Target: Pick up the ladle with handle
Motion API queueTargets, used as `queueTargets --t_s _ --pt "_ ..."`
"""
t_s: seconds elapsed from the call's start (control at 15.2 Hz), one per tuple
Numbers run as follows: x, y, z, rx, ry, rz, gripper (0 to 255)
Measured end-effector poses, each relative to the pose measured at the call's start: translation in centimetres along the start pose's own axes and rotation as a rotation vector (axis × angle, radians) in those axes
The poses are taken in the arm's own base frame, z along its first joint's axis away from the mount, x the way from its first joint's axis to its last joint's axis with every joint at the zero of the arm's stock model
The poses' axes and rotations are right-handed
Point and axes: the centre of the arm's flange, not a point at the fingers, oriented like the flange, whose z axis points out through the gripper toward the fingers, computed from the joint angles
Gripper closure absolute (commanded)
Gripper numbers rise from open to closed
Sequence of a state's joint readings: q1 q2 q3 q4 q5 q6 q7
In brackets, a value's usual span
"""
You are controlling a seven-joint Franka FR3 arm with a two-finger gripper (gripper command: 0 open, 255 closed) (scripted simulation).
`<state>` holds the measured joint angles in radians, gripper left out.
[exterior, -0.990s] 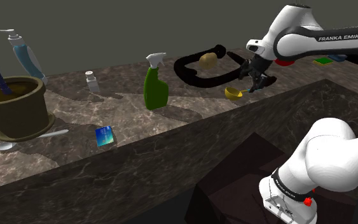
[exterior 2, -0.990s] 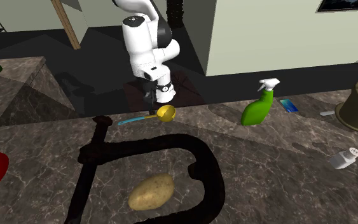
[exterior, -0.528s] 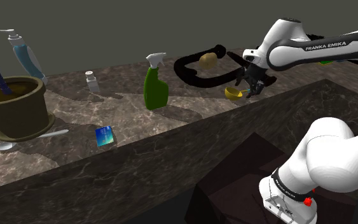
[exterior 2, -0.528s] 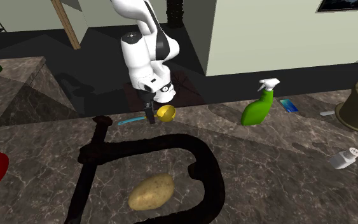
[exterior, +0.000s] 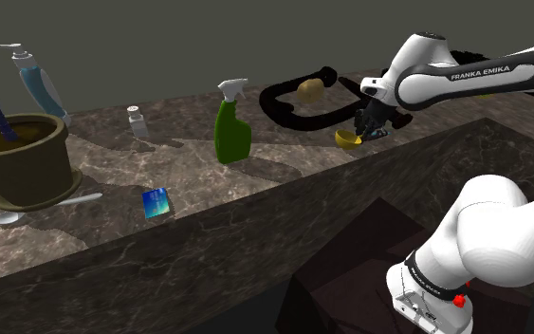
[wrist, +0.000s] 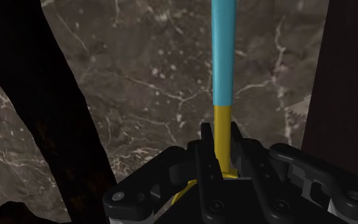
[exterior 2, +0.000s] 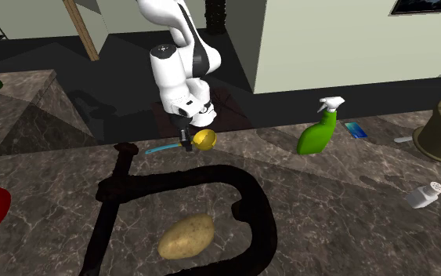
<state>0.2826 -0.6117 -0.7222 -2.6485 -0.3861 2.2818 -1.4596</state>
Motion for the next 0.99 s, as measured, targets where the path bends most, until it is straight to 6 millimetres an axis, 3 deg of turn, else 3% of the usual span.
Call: queueTargets --t_s 0.4,0.99 --pt "0.0 0.1 -0.1 0.0 0.0 0.0 255" --pt "0.5 0.7 -4.6 0.0 0.0 0.0 255"
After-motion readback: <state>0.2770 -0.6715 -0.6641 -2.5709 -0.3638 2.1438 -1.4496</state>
